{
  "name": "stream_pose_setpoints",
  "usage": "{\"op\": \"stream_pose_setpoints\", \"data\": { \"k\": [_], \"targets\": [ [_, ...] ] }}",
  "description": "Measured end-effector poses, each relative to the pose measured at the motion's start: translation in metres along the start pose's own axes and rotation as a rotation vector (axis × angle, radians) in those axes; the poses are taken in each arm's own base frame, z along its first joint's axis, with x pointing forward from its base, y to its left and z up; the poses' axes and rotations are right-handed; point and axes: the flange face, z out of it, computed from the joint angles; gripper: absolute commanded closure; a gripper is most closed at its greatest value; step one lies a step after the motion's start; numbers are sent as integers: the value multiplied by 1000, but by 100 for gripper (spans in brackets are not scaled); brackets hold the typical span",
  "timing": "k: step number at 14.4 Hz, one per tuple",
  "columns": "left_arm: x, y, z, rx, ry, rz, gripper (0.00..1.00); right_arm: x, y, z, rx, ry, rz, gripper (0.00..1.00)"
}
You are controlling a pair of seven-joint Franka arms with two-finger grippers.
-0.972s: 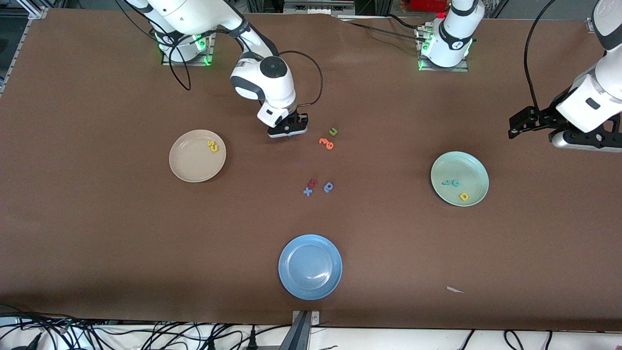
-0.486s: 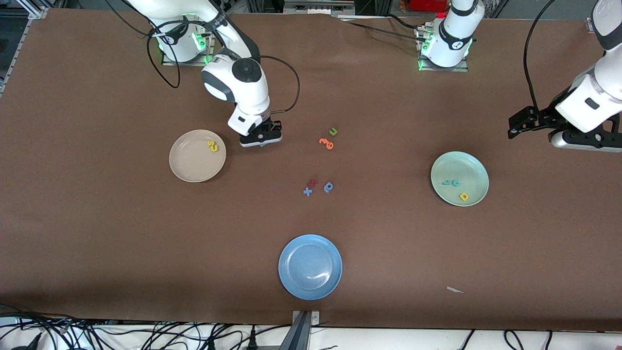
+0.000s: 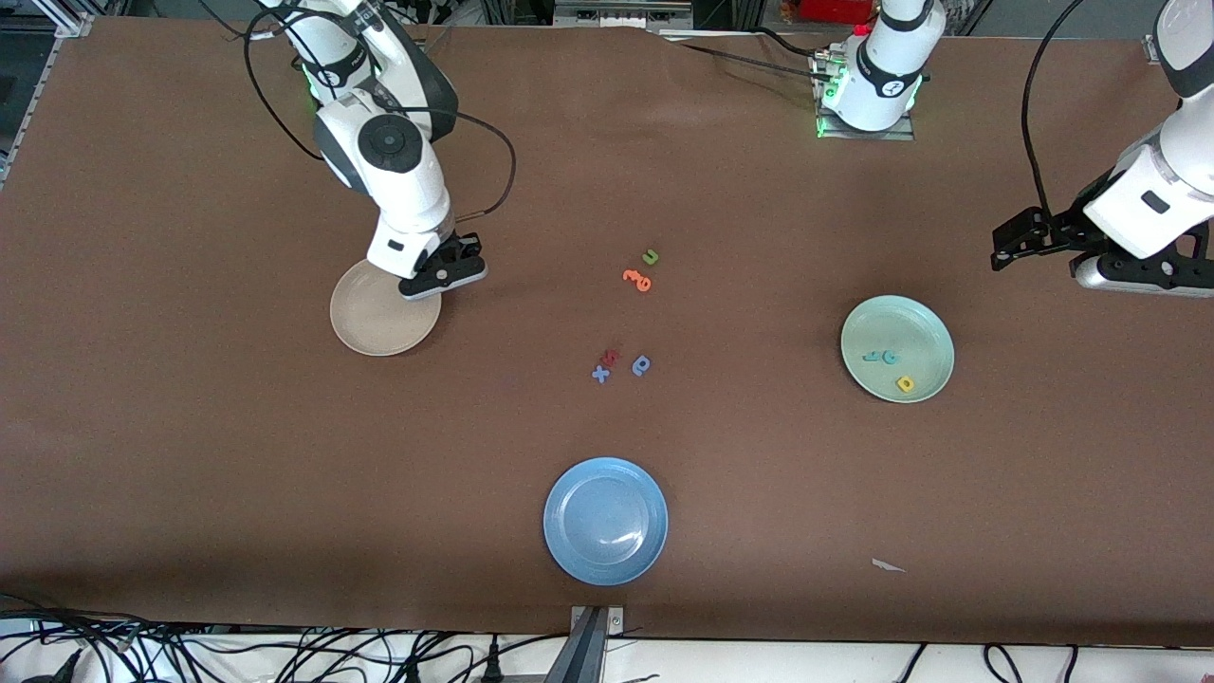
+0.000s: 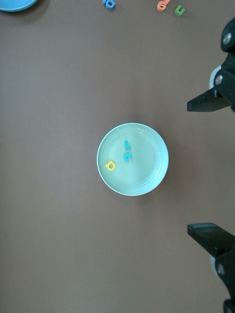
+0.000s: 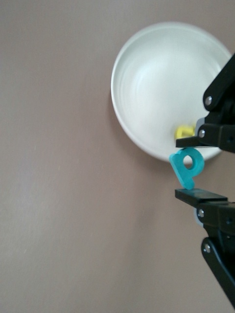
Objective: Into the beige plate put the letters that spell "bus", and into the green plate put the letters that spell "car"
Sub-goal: 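Lower the cyan p onto the beige plate and open the right gripper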
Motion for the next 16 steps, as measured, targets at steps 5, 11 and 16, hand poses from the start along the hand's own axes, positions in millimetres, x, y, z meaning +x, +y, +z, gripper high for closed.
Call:
{"op": "stream_pose_setpoints", "data": {
  "k": [5,11,16],
  "targets": [
    [0,0,0,0,-1,0,0,-6,71,5,-4,-25,-163,94],
    [0,0,1,0,-2,0,0,-12,86,22,22,-53,-222,0],
    [0,0,1,0,-2,0,0,-11,84,21,22,-48,-229,0]
  ]
}}
